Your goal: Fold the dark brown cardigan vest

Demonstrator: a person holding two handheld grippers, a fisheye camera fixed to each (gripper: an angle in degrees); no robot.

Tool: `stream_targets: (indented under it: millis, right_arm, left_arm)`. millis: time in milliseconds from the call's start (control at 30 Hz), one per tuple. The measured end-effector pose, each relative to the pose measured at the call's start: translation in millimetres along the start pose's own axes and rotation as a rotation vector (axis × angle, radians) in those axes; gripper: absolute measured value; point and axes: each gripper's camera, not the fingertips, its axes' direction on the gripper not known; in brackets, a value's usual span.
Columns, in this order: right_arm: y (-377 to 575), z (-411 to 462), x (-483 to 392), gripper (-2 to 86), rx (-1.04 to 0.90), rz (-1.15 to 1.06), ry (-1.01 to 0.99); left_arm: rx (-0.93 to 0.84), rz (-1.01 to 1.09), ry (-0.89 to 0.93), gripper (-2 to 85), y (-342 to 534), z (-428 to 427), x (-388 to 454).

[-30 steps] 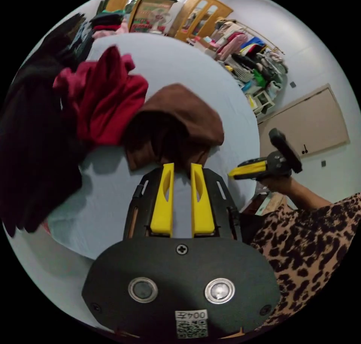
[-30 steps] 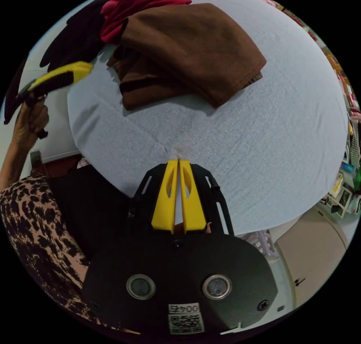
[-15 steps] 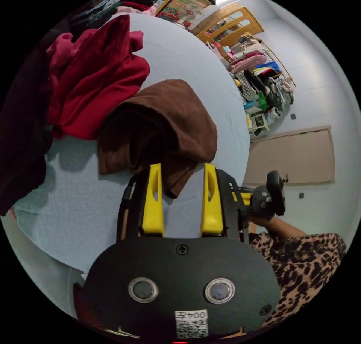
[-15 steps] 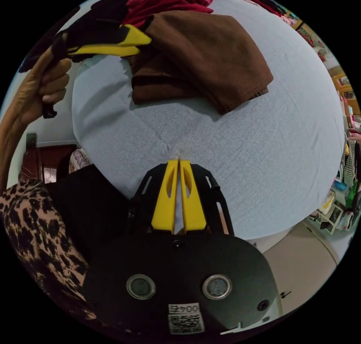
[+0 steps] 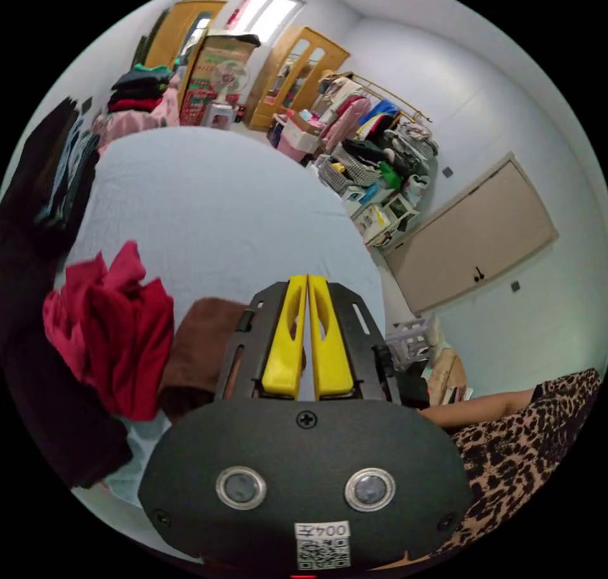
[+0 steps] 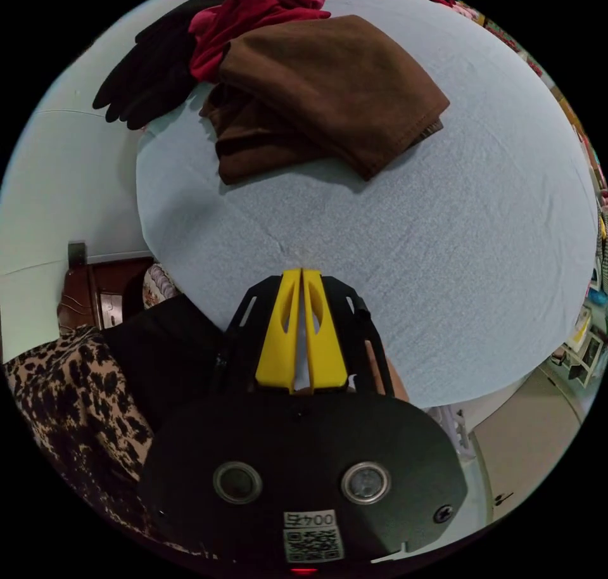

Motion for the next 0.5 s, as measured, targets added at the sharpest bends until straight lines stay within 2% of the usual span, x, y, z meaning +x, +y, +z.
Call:
stream_targets:
  millis: [100,300,367,500]
  right_arm:
    - [0.5,-2.1,-6.0,-0.7,-0.002,0.007,0.022]
    - [1.6,-6.4,-21.6,-0.8,-0.018,0.003,0.086]
    - [-2.2,-8.0,-27.7,-0.8,-0.057,0.029,0.109]
    - [1.8,-9.8,-41.0,-0.4,-0.056,0.029,0.171]
  left_arm:
    - [0.018,0.076,-0.025,3.1,7.9,-2.2,16.5]
    - [-0.167,0.315,-0.396,10.6,127.2,46.4,28.3]
    - [-0.254,0.471,-0.542,12.4,170.8,76.3,38.5]
    - [-0.317,0.720,-0.666,13.6,206.7,122.1,63.7]
